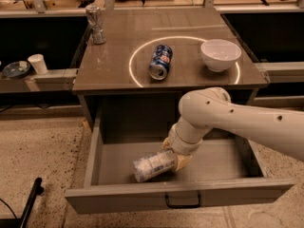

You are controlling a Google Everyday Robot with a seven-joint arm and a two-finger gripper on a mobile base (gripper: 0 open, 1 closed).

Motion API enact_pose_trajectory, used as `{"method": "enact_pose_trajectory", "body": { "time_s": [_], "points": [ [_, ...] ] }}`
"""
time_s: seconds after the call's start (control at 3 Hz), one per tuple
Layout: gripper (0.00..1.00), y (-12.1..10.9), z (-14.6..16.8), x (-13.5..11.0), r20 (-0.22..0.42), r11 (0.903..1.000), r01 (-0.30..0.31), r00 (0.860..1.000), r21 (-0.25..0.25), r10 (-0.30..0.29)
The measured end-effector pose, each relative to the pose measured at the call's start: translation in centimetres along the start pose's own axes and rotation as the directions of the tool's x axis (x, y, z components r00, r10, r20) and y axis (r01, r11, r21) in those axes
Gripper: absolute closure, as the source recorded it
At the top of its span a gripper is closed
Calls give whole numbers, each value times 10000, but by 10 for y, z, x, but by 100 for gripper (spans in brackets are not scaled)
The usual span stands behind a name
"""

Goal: Pick blue plastic bottle from top drawer and place on counter

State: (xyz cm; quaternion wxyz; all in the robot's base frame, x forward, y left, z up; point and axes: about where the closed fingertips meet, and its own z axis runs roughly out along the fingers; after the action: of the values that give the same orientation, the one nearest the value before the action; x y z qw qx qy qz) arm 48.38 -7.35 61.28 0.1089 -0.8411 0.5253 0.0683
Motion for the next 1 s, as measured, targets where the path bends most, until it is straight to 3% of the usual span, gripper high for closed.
{"method": "enact_pose_trajectory", "body": {
  "time_s": [0.33, 0.67, 1.0],
  "points": [
    [100, -15, -42, -25, 72, 9965, 312, 9995, 776, -318],
    [100, -40, -107, -49, -362, 9909, 401, 9987, 1289, -357],
    [100, -64, -158, -66, -252, 9935, -253, 9993, 1114, 283]
  ]
}}
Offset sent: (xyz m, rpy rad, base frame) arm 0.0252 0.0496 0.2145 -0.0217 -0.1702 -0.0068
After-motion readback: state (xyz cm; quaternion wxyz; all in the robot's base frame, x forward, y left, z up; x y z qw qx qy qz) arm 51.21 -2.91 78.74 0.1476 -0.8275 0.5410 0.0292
